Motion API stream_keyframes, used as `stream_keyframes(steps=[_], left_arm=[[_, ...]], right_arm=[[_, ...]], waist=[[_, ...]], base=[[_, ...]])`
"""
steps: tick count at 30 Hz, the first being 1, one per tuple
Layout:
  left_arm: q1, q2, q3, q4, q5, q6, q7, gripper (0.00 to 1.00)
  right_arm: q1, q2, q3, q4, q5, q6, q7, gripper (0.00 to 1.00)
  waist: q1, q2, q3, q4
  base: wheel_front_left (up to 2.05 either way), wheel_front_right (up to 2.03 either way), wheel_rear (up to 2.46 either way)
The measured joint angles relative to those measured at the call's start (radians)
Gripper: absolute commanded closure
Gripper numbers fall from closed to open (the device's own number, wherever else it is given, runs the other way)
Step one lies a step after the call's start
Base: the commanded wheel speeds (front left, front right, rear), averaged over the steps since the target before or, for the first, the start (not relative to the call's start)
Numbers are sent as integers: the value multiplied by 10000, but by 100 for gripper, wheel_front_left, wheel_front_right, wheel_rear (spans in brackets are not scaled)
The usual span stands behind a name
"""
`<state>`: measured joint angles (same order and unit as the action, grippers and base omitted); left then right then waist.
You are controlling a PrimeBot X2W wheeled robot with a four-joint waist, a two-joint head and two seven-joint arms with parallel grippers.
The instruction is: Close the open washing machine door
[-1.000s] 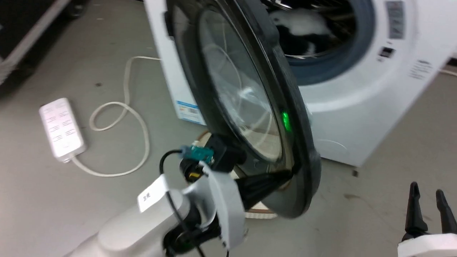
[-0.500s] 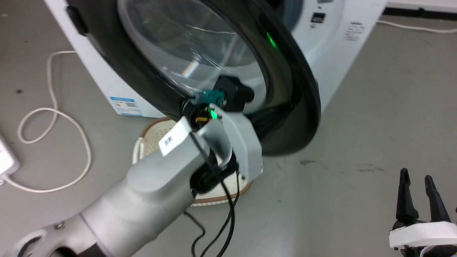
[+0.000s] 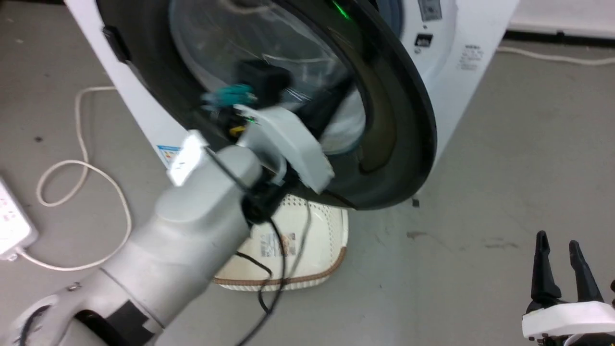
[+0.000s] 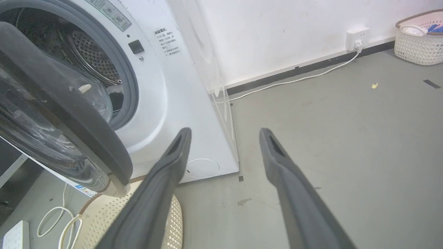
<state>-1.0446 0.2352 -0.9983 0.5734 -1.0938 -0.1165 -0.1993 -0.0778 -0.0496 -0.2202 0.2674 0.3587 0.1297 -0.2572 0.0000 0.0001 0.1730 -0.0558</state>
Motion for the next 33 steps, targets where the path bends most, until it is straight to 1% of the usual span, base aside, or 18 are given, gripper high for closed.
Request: stream_keyframes(steps=[3, 5, 8, 10, 13, 16, 20, 25, 28, 33], left_arm=[[19, 238, 614, 109, 236, 393, -470, 100], [114, 472, 1174, 17, 631, 763, -560, 100], [715, 867, 2782, -909, 1774, 1452, -573, 100], [1468, 1103, 3806, -1668, 2683, 1822, -579, 100], [2872, 1406, 5035, -2700, 3931, 2240, -581, 100], [4172, 1674, 5904, -3338, 4832, 2514, -581, 100], [5657, 1885, 6704, -3724, 5419, 2685, -581, 100], [7148, 1806, 7302, -3862, 5425, 2725, -581, 100], [7953, 1509, 7511, -3868, 5156, 2698, -581, 100], [9013, 872, 7877, -4011, 4939, 2454, -581, 100]], right_arm=[[161, 2, 35, 17, -48, 0, 0, 0], [258, 0, 88, 40, -71, 0, 0, 0], [348, 2, 186, 46, -75, 0, 0, 0], [368, 2, 301, 44, -75, 0, 0, 0], [386, 2, 466, 27, -84, 0, 0, 0], [420, 2, 583, -52, -84, 0, 0, 0], [518, 2, 771, -119, -84, 0, 0, 0], [617, 2, 907, -155, -79, 0, 0, 0], [739, 2, 999, -167, -69, 0, 0, 0], [917, 2, 1133, -219, -52, 0, 0, 0]], waist=[[-1, 0, -312, 217], [-1, 0, -521, 362], [-1, 0, -802, 559], [-2, 0, -977, 647], [-2, -1, -1178, 692], [-3, -1, -1273, 652], [-2, -1, -1339, 552], [-2, -1, -1421, 475], [-2, -1, -1480, 459], [-1, -1, -1506, 473]], base=[[0, 0, 0], [0, 0, 0], [0, 0, 0], [0, 0, 0], [0, 0, 0], [0, 0, 0], [0, 0, 0], [0, 0, 0], [0, 0, 0], [0, 0, 0]])
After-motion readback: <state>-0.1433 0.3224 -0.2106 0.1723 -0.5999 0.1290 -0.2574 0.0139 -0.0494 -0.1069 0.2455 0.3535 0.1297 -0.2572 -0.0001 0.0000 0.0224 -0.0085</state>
